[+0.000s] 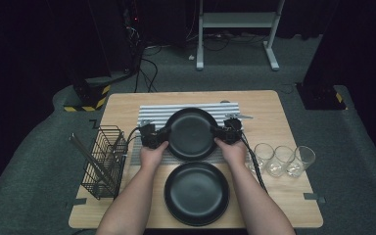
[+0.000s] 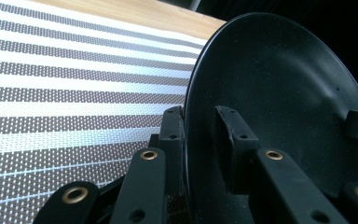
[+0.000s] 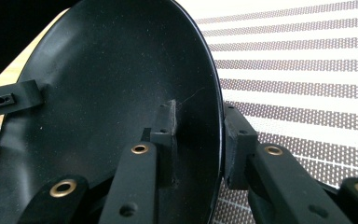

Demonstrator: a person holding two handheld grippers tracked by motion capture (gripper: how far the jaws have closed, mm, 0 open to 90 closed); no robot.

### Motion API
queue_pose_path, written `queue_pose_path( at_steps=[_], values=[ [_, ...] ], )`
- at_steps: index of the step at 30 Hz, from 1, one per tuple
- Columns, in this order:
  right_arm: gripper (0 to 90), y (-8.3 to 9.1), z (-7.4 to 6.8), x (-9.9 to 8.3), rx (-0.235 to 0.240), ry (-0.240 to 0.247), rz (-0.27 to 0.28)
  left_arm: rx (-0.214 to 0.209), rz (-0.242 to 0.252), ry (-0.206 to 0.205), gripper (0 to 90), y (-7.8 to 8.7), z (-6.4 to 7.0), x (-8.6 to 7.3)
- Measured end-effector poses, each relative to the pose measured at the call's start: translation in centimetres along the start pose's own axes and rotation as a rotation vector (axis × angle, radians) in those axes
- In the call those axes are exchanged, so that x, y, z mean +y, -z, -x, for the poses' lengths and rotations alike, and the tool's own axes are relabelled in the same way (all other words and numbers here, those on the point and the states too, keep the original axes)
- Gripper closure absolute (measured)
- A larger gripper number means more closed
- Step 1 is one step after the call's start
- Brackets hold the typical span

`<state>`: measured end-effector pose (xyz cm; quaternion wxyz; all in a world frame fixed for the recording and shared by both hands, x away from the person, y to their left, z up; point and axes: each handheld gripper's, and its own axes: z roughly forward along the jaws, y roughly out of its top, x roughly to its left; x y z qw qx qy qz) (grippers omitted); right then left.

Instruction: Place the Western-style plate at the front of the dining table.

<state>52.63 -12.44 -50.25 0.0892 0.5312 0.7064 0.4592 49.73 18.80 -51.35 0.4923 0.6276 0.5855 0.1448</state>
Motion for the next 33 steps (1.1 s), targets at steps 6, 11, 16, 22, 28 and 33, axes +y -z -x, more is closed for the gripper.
queue_pose_path(
  at_steps=[6, 11, 16, 22, 28, 33],
  values=[
    [69.7, -0.4, 0.2, 0.3, 0.001, 0.005, -0.022, 0.007, -0.017, 0.003, 72.8, -0.2, -0.2, 0.0],
    [69.5, -0.8, 0.3, 0.4, 0.002, -0.004, -0.03, 0.01, -0.029, 0.001, 72.5, -0.5, -0.3, 0.1],
    [69.0, -1.2, 0.7, 0.3, 0.002, -0.018, -0.042, 0.01, -0.044, 0.003, 72.7, -1.1, -0.5, 0.2],
    [68.2, -1.5, 0.8, 0.2, -0.004, -0.009, -0.045, 0.014, -0.046, 0.015, 72.5, -1.4, -0.7, 0.1],
    [67.1, -1.9, 0.7, 0.3, -0.024, 0.001, -0.062, 0.028, -0.056, 0.013, 72.3, -1.6, -0.8, 0.2],
    [66.4, -2.2, 0.8, 0.3, -0.031, -0.001, -0.066, 0.046, -0.071, 0.004, 72.0, -1.7, -0.7, 0.3]
  ],
)
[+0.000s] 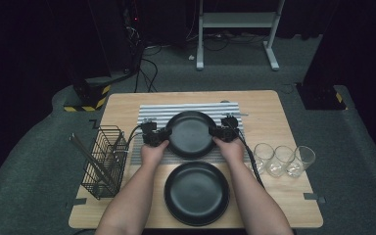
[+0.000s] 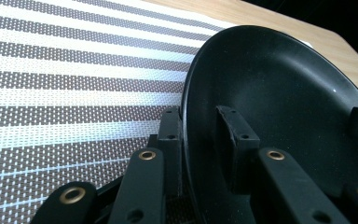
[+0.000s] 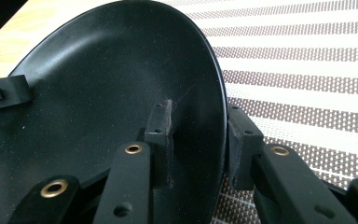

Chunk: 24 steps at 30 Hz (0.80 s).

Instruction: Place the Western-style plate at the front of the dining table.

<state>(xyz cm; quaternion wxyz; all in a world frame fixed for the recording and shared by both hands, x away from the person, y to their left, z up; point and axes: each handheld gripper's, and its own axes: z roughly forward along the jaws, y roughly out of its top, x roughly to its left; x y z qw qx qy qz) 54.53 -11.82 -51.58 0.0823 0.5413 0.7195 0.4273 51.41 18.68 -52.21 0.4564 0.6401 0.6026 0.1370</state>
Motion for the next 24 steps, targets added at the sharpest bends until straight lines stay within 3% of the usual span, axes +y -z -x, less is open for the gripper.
queue_pose_path(
  at_steps=[24],
  values=[
    [64.0, -0.66, -0.22, -0.01, -0.036, 0.006, -0.017, 0.042, -0.023, -0.013, 70.8, -0.32, 0.27, 0.05]
  ],
)
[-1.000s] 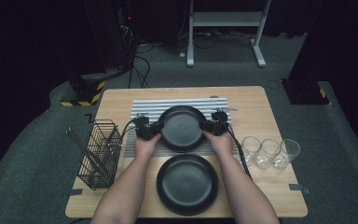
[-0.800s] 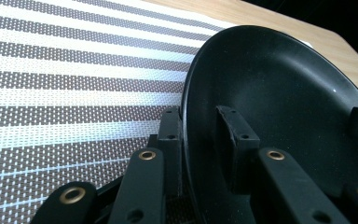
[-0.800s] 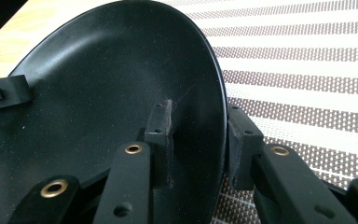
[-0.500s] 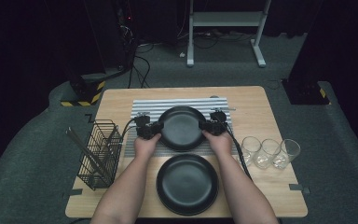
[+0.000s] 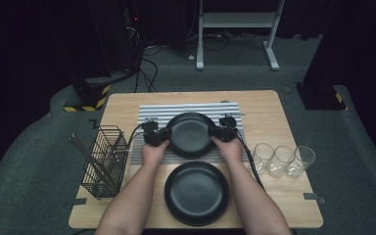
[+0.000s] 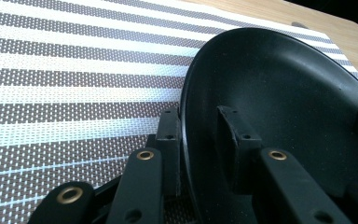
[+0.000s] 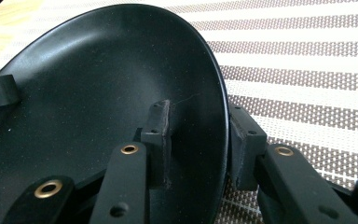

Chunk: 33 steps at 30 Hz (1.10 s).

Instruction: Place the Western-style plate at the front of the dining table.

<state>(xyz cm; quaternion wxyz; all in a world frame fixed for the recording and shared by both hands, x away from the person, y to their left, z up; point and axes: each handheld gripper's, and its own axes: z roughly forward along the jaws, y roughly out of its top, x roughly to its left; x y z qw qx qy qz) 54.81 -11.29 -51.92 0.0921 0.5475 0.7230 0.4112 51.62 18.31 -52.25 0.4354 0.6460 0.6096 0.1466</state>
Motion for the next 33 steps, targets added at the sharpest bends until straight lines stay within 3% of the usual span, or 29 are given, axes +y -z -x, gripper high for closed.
queue_pose_path(
  at_steps=[6, 9, 11, 15, 24, 33],
  values=[
    [62.9, -0.3, 0.0, -0.1, -0.008, 0.012, 0.0, 0.019, -0.026, -0.015, 69.4, -0.2, 0.1, 0.1],
    [62.2, -0.4, -0.1, -0.1, -0.011, 0.019, -0.001, 0.057, -0.008, -0.064, 69.5, 0.0, 0.4, 0.1],
    [60.4, -0.2, -0.2, -0.1, -0.035, 0.051, 0.008, 0.062, 0.011, -0.079, 69.0, 0.3, 0.5, 0.3],
    [58.2, 0.6, -0.5, 0.3, -0.085, 0.094, 0.034, 0.07, 0.037, -0.079, 62.3, 0.9, 0.7, 0.5],
    [57.7, 2.8, -1.8, 0.2, -0.082, 0.126, 0.06, 0.057, 0.052, -0.088, 58.6, 2.5, 1.6, 0.4],
    [58.1, 5.7, -3.1, -0.9, -0.083, 0.15, 0.089, 0.06, 0.079, -0.122, 63.3, 5.6, 3.0, -1.3]
  ],
)
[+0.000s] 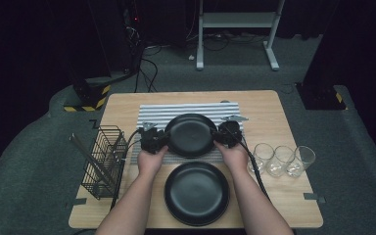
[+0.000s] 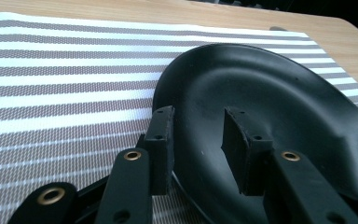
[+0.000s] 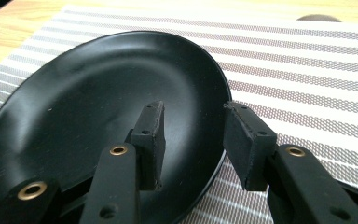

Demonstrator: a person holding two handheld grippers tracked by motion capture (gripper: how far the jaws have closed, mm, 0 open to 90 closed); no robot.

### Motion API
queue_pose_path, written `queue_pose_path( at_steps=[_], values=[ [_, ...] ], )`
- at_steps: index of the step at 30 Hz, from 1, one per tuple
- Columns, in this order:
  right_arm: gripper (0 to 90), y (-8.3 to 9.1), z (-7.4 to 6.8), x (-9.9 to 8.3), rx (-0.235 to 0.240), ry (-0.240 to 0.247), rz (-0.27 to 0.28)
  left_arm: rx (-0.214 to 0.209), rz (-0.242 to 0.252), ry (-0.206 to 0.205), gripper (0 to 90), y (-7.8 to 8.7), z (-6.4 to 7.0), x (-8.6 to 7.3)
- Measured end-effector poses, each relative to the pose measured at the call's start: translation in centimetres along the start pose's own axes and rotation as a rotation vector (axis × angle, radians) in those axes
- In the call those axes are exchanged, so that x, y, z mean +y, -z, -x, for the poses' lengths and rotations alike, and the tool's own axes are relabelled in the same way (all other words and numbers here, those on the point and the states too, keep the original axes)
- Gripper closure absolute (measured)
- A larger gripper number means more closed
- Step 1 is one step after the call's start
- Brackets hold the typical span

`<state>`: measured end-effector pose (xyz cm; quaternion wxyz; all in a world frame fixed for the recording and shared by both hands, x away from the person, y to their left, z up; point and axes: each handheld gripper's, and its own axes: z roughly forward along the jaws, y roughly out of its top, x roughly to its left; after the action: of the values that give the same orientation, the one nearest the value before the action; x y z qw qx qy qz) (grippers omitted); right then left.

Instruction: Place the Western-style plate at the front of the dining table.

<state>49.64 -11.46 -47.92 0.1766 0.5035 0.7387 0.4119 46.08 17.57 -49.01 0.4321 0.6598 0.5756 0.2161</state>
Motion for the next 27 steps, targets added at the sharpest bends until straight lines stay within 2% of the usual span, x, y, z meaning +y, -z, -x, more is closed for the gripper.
queue_pose_path(
  at_steps=[5, 8, 12, 23, 27],
  values=[
    [58.6, 1.4, -0.7, -0.8, 0.016, 0.001, 0.02, 0.012, 0.019, -0.033, 64.6, 1.3, 0.7, -1.1],
    [58.7, 2.0, -1.4, -1.3, 0.02, 0.023, 0.032, 0.012, 0.015, -0.055, 65.4, 1.7, 1.0, -1.9],
    [59.2, 2.9, -2.1, -2.0, 0.025, 0.044, 0.048, 0.015, 0.014, -0.056, 65.5, 2.2, 1.2, -2.8],
    [59.5, 4.7, -2.7, -4.3, 0.031, 0.061, 0.061, 0.026, 0.015, -0.062, 66.7, 3.7, 0.8, -4.4],
    [59.8, 5.2, -3.0, -5.2, 0.035, 0.071, 0.068, 0.035, 0.01, -0.082, 67.5, 4.1, 0.7, -5.0]
  ],
)
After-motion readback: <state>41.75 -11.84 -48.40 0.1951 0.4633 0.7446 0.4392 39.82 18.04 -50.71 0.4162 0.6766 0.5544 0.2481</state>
